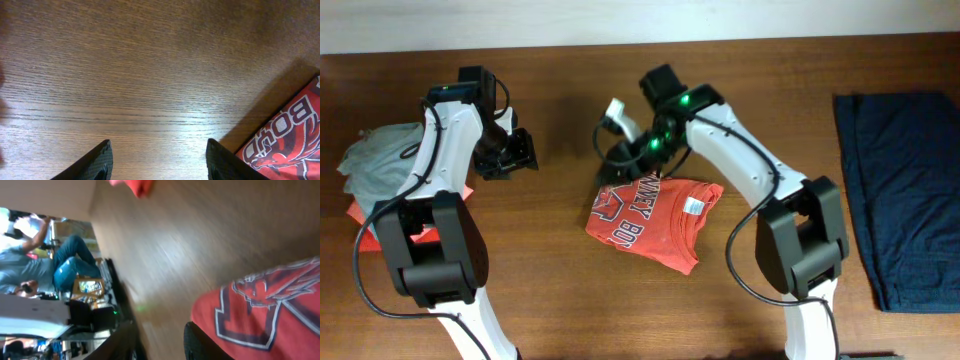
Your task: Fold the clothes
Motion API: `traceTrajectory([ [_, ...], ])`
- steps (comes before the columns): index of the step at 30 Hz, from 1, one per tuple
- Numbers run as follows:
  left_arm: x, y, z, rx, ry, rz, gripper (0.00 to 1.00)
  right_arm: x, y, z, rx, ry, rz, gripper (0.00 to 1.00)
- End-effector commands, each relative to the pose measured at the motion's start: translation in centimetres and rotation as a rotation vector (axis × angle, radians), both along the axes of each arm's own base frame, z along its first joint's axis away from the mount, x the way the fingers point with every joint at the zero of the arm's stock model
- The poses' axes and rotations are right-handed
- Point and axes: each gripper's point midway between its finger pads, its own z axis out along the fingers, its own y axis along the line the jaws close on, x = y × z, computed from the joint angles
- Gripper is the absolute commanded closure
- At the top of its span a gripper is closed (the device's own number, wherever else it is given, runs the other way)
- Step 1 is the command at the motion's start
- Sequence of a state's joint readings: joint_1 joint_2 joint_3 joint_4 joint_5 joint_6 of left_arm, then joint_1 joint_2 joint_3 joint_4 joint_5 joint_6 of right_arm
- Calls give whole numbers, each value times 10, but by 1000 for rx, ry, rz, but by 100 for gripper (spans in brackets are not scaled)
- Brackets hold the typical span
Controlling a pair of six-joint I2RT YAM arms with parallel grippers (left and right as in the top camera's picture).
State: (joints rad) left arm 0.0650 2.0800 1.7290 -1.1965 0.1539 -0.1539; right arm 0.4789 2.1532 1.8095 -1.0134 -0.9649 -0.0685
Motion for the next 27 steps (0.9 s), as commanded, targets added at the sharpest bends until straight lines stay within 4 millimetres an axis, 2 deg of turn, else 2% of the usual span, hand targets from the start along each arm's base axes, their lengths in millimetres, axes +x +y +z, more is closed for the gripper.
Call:
traceTrajectory([
  [1, 3, -1, 3, -9, -13, -12, 41, -21, 1, -37, -55, 43, 34, 63],
  [10, 3, -1, 3, -9, -13, -12, 40, -51, -11, -98, -87, 113, 26, 62],
  [11, 3, -1, 3, -9, -14, -12, 40, -57, -15, -110, -93, 127, 20, 61],
  [14, 3, -1, 3, -9, -14, -12, 40, -69, -22, -125, -104, 145, 19, 57],
  [18, 3, -1, 3, -9, -13, -12, 40, -75, -27, -134, -132, 157, 17, 54],
  [23, 2, -1, 3, -10, -9, -12, 39, -81, -34, -133, -169, 185, 20, 54],
  [25, 2, -1, 3, -9, -9, -12, 39, -81, -39, -129, -211, 168, 24, 54],
  [27, 2, -1, 3, -9, -10, -12, 39, -77, -45, -117, -256, 123, 25, 53],
])
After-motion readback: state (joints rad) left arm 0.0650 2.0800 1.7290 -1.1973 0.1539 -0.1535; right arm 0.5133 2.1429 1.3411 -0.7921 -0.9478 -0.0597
